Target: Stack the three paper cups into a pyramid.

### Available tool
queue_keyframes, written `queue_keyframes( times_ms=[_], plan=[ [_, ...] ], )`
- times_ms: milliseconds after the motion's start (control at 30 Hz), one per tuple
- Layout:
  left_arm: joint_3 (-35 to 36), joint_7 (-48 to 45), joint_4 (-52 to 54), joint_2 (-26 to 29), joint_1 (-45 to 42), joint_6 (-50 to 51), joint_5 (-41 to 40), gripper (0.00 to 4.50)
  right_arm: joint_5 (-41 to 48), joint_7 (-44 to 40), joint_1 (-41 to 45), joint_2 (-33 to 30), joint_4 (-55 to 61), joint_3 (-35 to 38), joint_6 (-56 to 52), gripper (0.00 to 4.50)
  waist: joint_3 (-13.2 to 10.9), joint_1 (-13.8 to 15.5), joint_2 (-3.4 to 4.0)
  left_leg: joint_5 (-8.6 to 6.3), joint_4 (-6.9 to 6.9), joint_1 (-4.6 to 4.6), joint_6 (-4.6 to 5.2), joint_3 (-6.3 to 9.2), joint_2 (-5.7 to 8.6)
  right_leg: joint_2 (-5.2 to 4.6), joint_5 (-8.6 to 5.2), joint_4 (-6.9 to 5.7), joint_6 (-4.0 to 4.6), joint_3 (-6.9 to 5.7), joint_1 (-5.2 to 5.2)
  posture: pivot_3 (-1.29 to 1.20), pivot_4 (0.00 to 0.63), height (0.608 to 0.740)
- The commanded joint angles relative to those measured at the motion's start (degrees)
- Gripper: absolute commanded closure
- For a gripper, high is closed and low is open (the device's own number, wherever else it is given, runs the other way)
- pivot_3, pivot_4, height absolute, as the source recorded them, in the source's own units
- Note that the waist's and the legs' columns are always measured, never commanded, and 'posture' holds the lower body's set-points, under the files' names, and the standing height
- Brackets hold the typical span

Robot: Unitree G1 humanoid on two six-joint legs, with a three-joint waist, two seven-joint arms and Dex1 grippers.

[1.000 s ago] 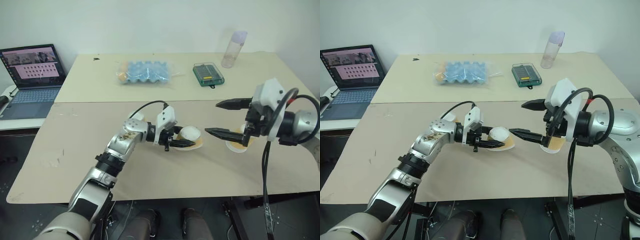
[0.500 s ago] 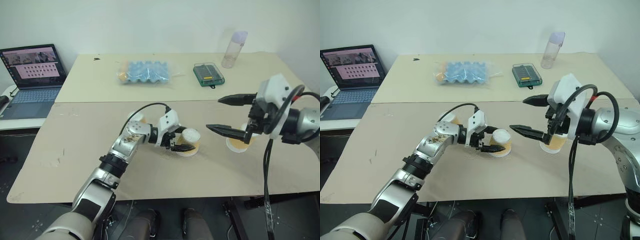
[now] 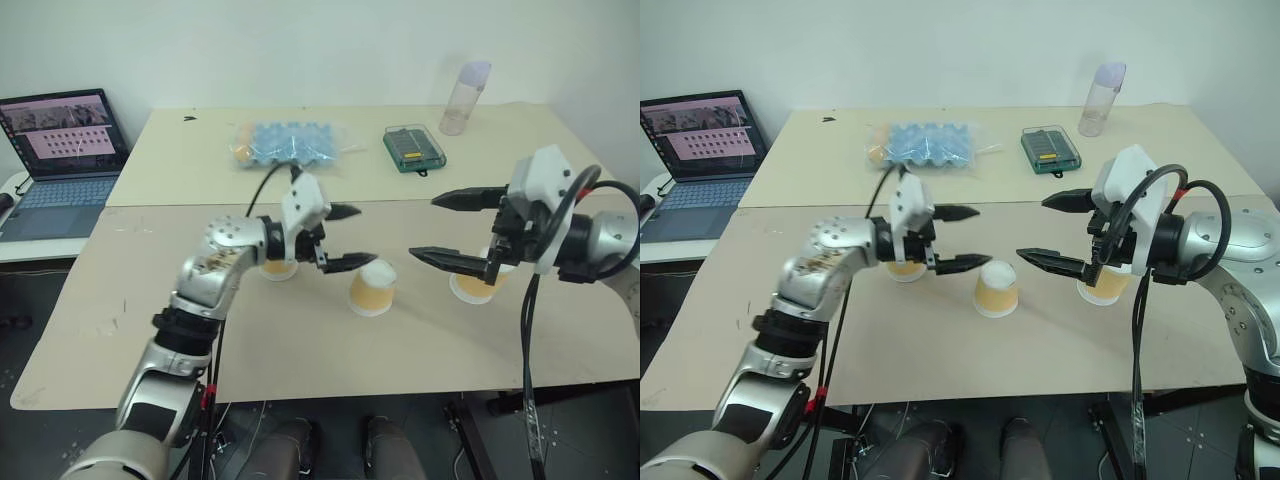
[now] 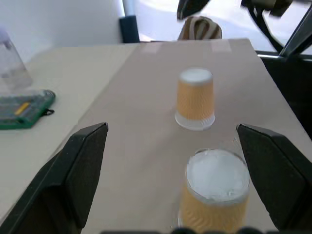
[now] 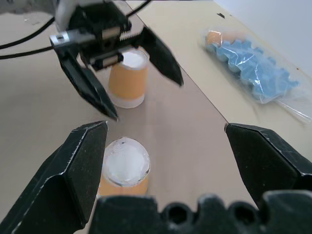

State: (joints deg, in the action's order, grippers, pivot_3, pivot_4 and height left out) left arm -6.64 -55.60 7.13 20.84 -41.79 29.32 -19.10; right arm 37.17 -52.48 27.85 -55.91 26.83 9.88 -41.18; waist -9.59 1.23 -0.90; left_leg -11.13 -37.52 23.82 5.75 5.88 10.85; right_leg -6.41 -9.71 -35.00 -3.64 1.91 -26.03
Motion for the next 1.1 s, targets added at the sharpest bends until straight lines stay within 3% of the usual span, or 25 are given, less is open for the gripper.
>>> queue_keyframes(
  times_ms=[33, 167, 267, 367, 433, 667, 1100],
  plan=[
    [5.0, 7.0, 9.5, 0.2, 1.0, 6.8, -4.4, 0.01, -0.4, -0.6, 1.3, 0.1, -0.3, 0.8, 2.2, 0.00, 0.0, 0.0, 0.00, 0.01, -0.03, -0.01, -0.02, 0.00, 0.00, 0.01, 0.00, -0.01, 0.00, -0.02, 0.01, 0.00, 0.150, 0.740],
    [8.7, 20.8, 14.3, -2.2, 3.6, 11.4, -1.3, 0.01, -1.0, -0.9, 1.6, 0.2, -1.1, 0.2, 2.9, 0.00, 0.0, 0.0, 0.00, 0.05, -0.15, -0.03, -0.08, 0.00, 0.00, 0.02, 0.01, -0.02, -0.03, -0.02, 0.12, 0.00, 0.150, 0.740],
    [8.1, 24.7, 15.2, -2.0, 4.7, 11.3, 0.6, 0.01, -1.1, -1.1, 1.7, 0.4, -1.3, 0.3, 3.0, 0.00, 0.0, 0.1, 0.00, 0.08, -0.19, -0.04, -0.14, 0.00, 0.00, 0.01, 0.03, -0.02, -0.04, -0.02, 0.17, 0.00, 0.150, 0.740],
    [7.7, 38.4, 19.7, -6.8, 14.7, 9.2, 8.3, 0.01, -1.5, -1.5, 1.9, 0.8, -1.8, -0.4, 3.3, 0.00, 0.0, 0.0, 0.06, 0.08, -0.19, -0.07, -0.15, -0.02, 0.00, 0.01, 0.03, 0.03, -0.06, 0.00, 0.23, 0.00, 0.150, 0.740],
    [6.6, 42.4, 22.3, -9.0, 19.4, 8.3, 10.6, 0.01, -1.5, -1.7, 2.2, 1.0, -2.2, -0.8, 3.4, 0.00, 0.0, 0.0, 0.04, 0.06, -0.19, -0.13, -0.17, -0.08, -0.01, -0.01, 0.03, 0.08, -0.06, 0.01, 0.35, 0.00, 0.150, 0.740],
    [5.3, 46.3, 24.1, -10.0, 25.8, 5.6, 14.1, 0.01, -1.9, -2.4, 3.4, 1.6, -3.1, -1.8, 3.9, 0.00, 0.0, 1.5, 0.02, -0.10, -0.25, -0.08, 0.07, -0.09, -0.02, 0.00, 0.07, 0.02, -0.07, -0.05, 0.25, 0.00, 0.150, 0.740],
    [5.6, 43.6, 17.3, -10.7, 26.9, 4.5, 10.8, 0.01, -1.5, -2.2, 2.4, 1.3, -1.8, -0.4, 3.2, 0.00, 0.0, 1.3, 0.02, -0.14, -0.25, -0.16, 0.12, -0.10, -0.02, 0.00, 0.07, 0.02, -0.09, -0.06, 0.32, 0.00, 0.150, 0.740]
  ],
)
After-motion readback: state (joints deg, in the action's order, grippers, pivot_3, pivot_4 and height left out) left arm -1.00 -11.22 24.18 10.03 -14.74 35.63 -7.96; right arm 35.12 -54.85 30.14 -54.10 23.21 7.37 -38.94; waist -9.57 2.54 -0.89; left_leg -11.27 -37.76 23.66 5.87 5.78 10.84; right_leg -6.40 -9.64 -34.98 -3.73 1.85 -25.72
